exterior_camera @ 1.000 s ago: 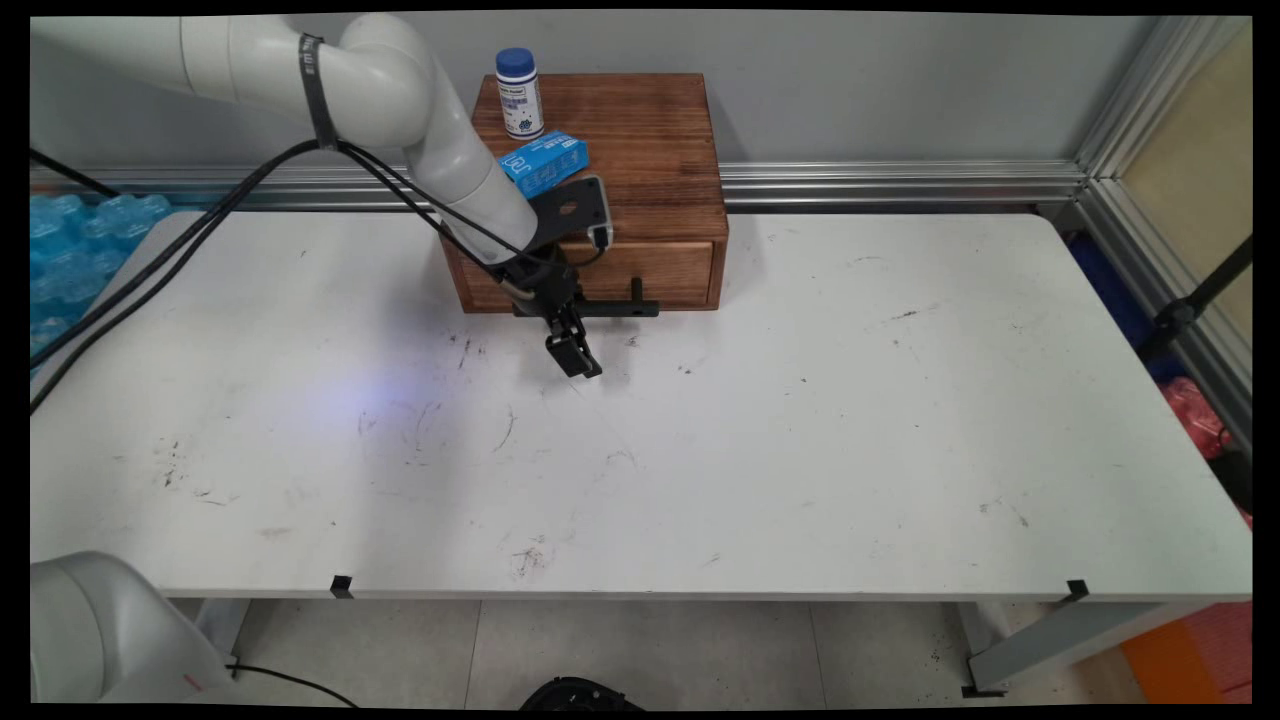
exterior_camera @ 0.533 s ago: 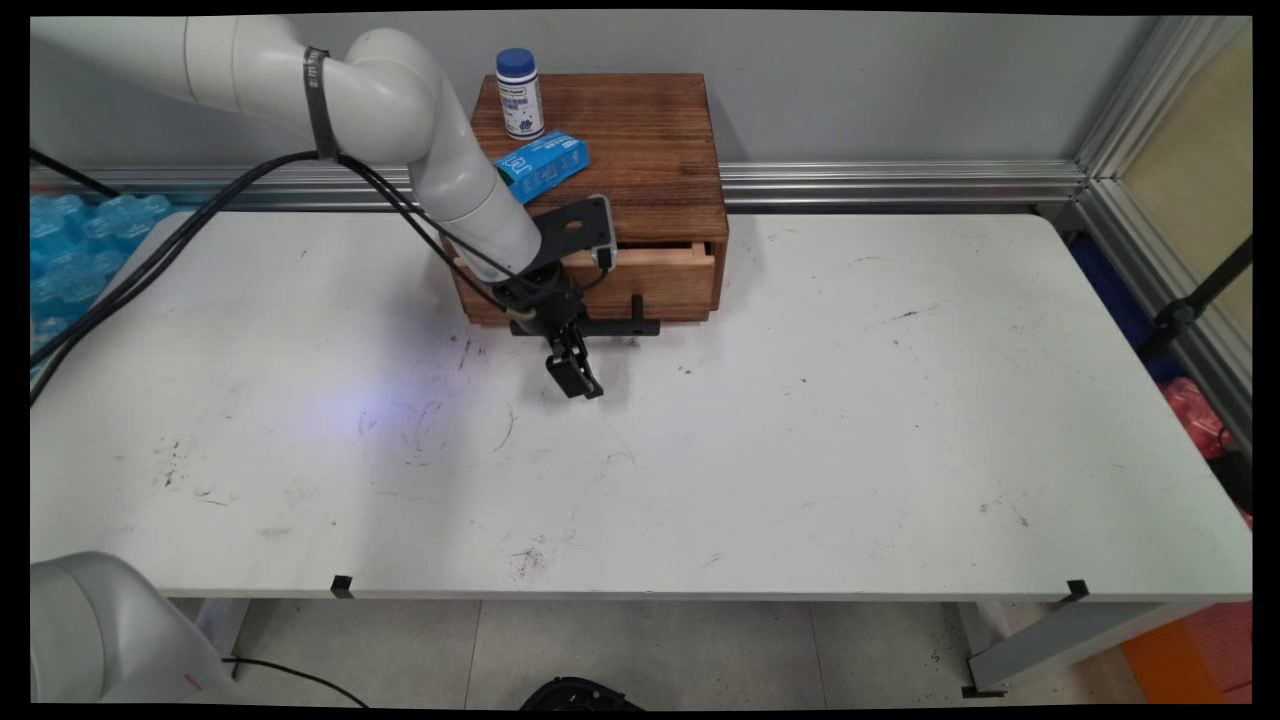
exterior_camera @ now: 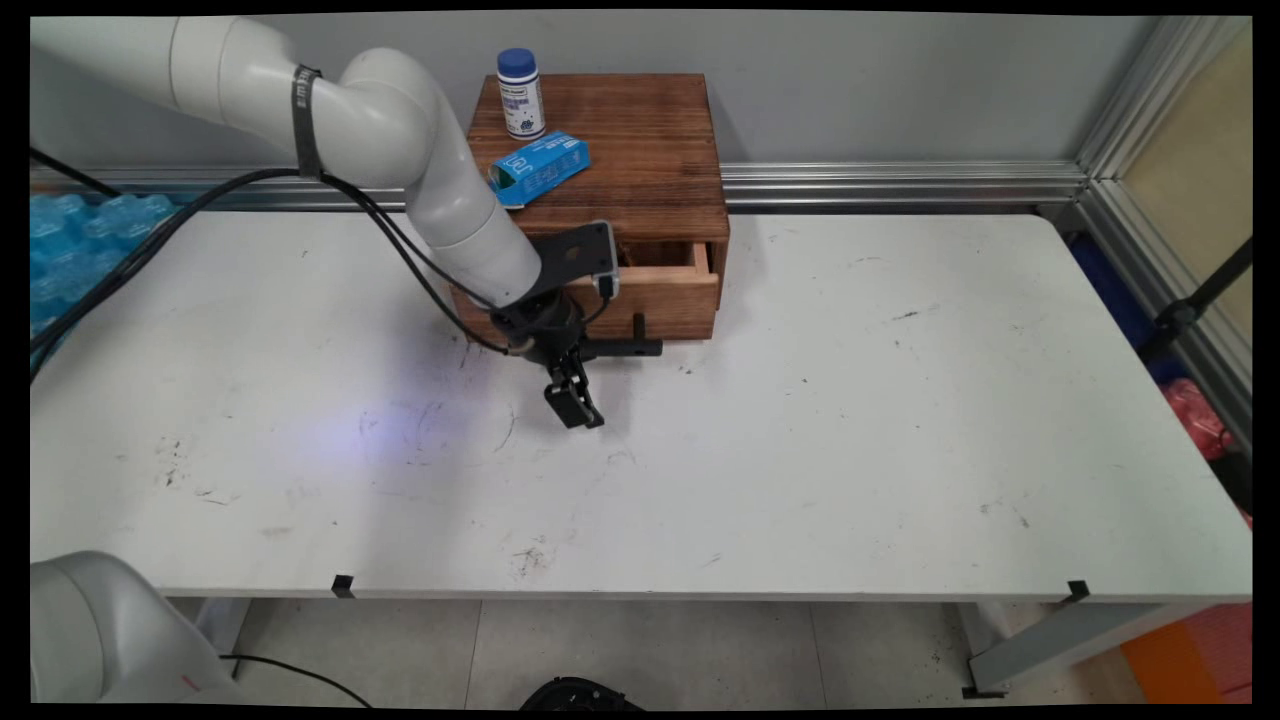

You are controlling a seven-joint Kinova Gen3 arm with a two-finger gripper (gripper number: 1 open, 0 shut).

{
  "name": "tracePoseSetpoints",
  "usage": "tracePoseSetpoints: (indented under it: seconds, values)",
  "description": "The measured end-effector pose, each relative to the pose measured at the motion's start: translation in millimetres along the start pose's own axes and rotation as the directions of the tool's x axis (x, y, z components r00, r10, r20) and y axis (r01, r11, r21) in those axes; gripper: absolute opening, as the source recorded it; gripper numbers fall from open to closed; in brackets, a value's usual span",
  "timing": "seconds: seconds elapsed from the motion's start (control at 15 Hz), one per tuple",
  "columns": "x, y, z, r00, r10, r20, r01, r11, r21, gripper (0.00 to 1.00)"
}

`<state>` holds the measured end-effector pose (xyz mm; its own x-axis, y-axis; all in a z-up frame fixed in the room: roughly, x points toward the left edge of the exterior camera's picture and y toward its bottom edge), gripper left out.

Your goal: Open the drawer

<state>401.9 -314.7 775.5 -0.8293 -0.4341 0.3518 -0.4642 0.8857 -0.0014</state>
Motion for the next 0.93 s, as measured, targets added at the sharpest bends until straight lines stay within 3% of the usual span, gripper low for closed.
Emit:
tracePoseSetpoints:
  seconds: [0.93]
  values:
    - [4, 50, -12, 1.0, 0.012, -0.014, -0.013, 1.0, -0.025, 1.0]
